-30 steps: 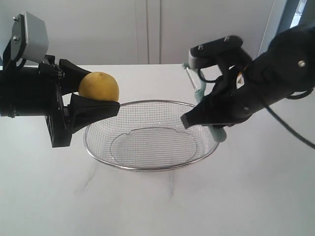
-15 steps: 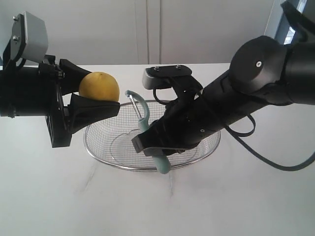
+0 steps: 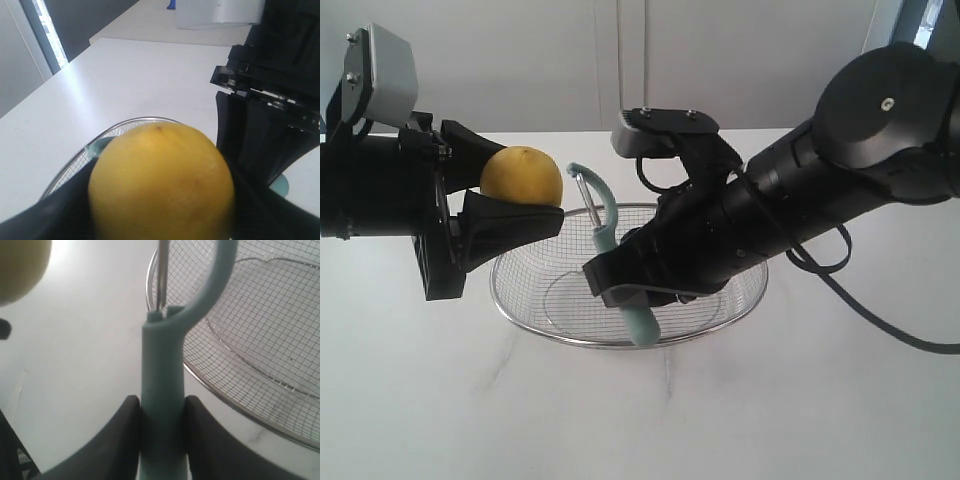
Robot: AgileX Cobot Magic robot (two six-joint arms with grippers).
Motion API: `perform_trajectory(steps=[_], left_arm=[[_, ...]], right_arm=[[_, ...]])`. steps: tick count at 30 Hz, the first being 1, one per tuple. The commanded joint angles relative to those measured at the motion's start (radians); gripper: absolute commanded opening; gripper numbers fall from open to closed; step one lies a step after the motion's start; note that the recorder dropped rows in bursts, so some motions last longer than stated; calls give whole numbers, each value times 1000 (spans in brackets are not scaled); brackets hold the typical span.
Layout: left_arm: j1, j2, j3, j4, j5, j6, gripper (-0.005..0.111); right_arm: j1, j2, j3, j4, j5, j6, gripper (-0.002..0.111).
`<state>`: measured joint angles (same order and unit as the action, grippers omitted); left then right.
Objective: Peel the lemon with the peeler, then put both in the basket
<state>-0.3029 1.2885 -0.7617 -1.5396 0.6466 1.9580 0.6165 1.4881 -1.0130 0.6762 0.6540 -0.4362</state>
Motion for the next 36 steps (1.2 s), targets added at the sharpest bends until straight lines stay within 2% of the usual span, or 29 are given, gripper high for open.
perform_trajectory(steps=[1,7,36], left_arm=[[1,-7,-6,-29,23,141,0],[1,-7,-6,-29,19,141,0],[1,-7,-6,-26,19,141,0]], right_arm=[[2,-11,-4,62,13,-47,0],[2,-11,-4,157,37,-138,0],[2,-63,-4,161,29,-140,0]])
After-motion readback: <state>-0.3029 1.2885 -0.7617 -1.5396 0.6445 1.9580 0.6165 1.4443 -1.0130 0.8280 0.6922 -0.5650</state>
